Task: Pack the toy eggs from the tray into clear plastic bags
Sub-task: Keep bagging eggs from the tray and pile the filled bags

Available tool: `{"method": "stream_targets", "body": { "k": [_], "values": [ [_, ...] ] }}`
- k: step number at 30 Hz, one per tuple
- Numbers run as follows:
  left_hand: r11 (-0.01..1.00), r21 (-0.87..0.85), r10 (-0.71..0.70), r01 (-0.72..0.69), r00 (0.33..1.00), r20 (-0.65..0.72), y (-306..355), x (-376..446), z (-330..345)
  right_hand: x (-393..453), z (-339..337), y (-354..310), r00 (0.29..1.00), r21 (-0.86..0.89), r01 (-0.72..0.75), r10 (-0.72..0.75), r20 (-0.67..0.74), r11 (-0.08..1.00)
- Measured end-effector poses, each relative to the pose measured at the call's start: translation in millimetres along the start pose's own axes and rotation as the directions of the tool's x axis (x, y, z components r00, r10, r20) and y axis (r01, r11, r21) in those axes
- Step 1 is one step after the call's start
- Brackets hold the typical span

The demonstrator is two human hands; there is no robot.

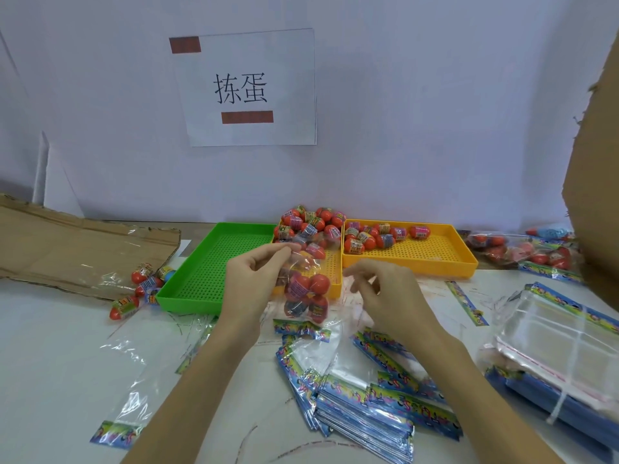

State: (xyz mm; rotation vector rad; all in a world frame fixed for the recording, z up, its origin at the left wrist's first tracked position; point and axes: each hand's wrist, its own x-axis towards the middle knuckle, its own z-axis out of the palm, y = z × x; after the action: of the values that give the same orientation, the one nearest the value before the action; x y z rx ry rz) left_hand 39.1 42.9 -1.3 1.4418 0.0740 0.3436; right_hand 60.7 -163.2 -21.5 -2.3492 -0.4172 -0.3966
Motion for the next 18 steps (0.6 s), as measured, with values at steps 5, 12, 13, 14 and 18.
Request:
{"method": "stream_targets", "body": {
  "k": [5,12,13,14,18],
  "values": [
    [1.0,0.018,0.007,-0.008,1.0,0.02,0,0,1,-2,-1,-4,0.999,0.278,-0.038,0.043,-0.011,0.96],
    [0.998,0.024,0.055,-0.056,0.998,0.022,-3,2,0,-1,-1,-23,0.98,0.682,-0.181,0.188,0.065,0.709],
    [0.998,0.025,0.059,-0.059,0.998,0.012,-3,3,-1,-1,-2,-22,0.969,0.716,-0.224,0.232,0.088,0.661],
    [0.997,0.03,0.066,-0.066,0.998,0.001,-4,5,-2,0,-3,-21,0.953,0.745,-0.269,0.282,0.113,0.61],
    [0.993,0.069,0.096,-0.096,0.995,-0.002,-7,9,-4,3,-8,-15,0.859,0.865,-0.421,0.426,0.283,0.275]
  ]
}}
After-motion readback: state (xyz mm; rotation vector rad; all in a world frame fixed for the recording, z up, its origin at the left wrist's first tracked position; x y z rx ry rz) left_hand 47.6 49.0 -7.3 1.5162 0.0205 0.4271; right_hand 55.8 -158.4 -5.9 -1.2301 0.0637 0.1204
